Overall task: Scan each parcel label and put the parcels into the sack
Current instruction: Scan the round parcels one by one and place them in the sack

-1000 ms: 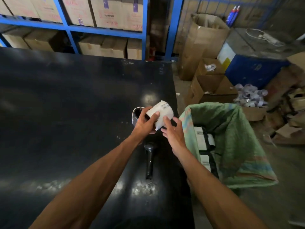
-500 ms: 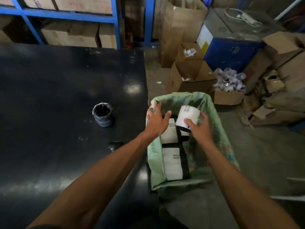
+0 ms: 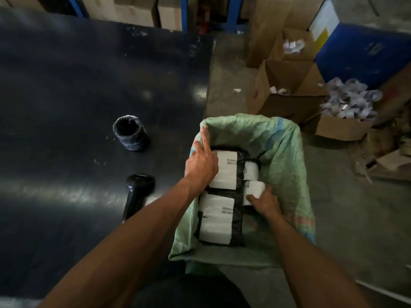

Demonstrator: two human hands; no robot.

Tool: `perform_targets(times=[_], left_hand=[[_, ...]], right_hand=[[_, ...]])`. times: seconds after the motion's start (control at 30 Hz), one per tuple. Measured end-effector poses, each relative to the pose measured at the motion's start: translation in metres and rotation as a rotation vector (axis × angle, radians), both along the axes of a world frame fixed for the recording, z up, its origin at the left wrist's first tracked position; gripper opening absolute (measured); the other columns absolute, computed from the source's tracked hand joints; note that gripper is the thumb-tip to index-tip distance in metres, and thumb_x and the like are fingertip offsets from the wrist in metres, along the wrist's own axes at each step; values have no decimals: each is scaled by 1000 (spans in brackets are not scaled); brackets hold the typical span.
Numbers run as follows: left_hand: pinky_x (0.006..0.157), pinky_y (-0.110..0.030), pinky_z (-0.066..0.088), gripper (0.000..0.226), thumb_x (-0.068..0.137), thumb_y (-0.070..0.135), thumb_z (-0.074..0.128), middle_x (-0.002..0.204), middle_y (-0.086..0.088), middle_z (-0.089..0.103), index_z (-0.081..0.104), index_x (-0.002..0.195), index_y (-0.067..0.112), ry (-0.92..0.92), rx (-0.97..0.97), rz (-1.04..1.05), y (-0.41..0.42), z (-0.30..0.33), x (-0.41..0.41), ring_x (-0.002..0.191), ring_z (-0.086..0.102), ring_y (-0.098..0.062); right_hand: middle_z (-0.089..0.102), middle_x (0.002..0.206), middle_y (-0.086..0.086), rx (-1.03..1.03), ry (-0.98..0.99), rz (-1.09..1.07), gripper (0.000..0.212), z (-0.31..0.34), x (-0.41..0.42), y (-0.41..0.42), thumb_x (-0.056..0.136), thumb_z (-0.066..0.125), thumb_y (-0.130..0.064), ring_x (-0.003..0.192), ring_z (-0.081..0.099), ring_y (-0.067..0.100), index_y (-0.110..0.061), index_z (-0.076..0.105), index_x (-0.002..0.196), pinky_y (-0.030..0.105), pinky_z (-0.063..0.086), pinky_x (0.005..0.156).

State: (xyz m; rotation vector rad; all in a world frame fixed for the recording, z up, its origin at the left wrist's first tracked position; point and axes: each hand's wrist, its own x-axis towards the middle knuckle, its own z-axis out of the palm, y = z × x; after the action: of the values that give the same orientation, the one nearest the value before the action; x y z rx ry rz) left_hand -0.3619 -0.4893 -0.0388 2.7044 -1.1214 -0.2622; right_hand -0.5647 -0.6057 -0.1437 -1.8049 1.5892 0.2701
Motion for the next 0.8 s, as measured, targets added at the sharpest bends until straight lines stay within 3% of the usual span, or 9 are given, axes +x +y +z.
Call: perform_targets(times=[0.27, 0.47, 0.57, 0.63, 0.8], left_hand=[[62, -34, 47, 81, 103, 42, 38, 139, -16, 41, -11, 158, 9, 12, -18, 35, -1, -4, 1, 95, 63, -30], [57, -39, 54, 80, 101, 43, 37, 131, -19, 46, -4, 159, 7, -4, -72, 26, 1, -7, 6, 77, 64, -32], [55, -41, 55, 80, 97, 48, 26, 127, -18, 48, -1, 159, 7, -19, -75, 20, -1, -7, 7, 71, 63, -31], [55, -41, 56, 80, 96, 50, 24, 128, -18, 47, -3, 159, 8, -11, -68, 21, -1, -7, 7, 73, 63, -32], [63, -41, 52, 81, 102, 42, 40, 136, -19, 43, -6, 159, 8, 29, -64, 22, 0, -4, 5, 86, 64, -33]], right_hand=[[48, 145, 35, 68, -5, 20, 90, -50, 18, -7, 94, 73, -30, 130, 53, 49, 3, 16, 155, 45, 43, 104], [41, 150, 35, 89, -28, 26, 89, -69, 22, -15, 94, 74, -25, 134, 49, 49, 8, 16, 154, 44, 39, 107], [36, 154, 34, 83, -43, 14, 95, -75, 22, -15, 91, 77, -26, 139, 44, 47, 9, 16, 154, 44, 35, 112], [37, 153, 33, 79, -45, 10, 95, -79, 20, -15, 89, 79, -26, 138, 45, 47, 9, 19, 154, 45, 36, 112], [50, 144, 32, 92, -14, -14, 82, -70, 20, -19, 90, 78, -31, 128, 54, 47, 1, 30, 148, 47, 46, 104]])
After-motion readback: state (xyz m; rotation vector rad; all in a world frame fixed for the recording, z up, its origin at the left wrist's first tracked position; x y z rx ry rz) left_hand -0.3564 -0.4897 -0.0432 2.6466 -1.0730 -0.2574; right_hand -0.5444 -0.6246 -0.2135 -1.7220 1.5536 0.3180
